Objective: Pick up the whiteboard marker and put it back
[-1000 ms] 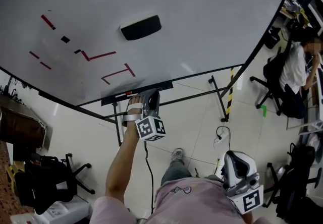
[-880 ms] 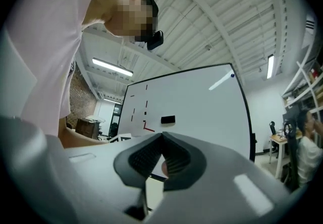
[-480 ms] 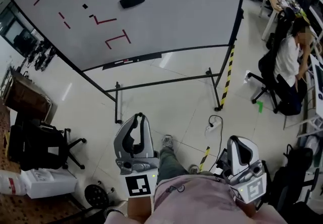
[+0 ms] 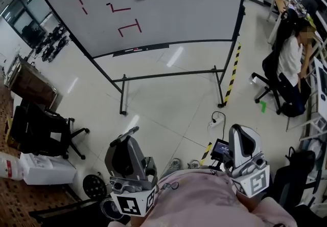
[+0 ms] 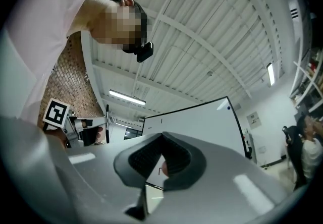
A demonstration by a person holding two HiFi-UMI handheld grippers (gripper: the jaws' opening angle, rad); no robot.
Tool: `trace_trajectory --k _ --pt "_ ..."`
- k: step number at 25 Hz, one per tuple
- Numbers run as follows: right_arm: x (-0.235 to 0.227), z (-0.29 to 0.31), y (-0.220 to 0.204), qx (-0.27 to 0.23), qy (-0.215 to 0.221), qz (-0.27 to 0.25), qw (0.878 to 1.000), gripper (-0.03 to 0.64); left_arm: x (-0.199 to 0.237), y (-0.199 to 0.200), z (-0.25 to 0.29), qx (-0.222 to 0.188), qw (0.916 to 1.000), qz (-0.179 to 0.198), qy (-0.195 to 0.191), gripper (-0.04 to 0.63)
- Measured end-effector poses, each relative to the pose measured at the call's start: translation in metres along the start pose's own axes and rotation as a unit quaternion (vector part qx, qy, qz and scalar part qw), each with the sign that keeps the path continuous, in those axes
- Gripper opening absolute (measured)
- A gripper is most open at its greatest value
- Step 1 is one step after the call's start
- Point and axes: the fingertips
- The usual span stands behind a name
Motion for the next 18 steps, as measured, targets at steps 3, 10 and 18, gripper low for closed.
trace_trajectory --k 3,10,18 --pt "0.014 0.005 0.009 -0.012 0.012 0.002 1.0 0.003 0.0 0.014 -0.007 -0.01 0.9999 -0.003 -0.009 0.049" --pt "0.044 0.014 0.012 -0.014 0.04 -0.002 0.999 0.003 0.024 0.019 -0.016 -0.008 0.9997 -0.006 0.021 0.048" --pt "0.041 0.013 0.014 -0.018 0.031 0.007 0.999 0.003 0.022 0.025 -0.019 -0.032 0.999 -0.027 0.014 0.048"
Point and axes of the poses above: the fingertips, and each gripper's own axes: z forward along the fingers, x to its left, y out of its top, and after that the axes turned 6 degrees about -x, right-handed
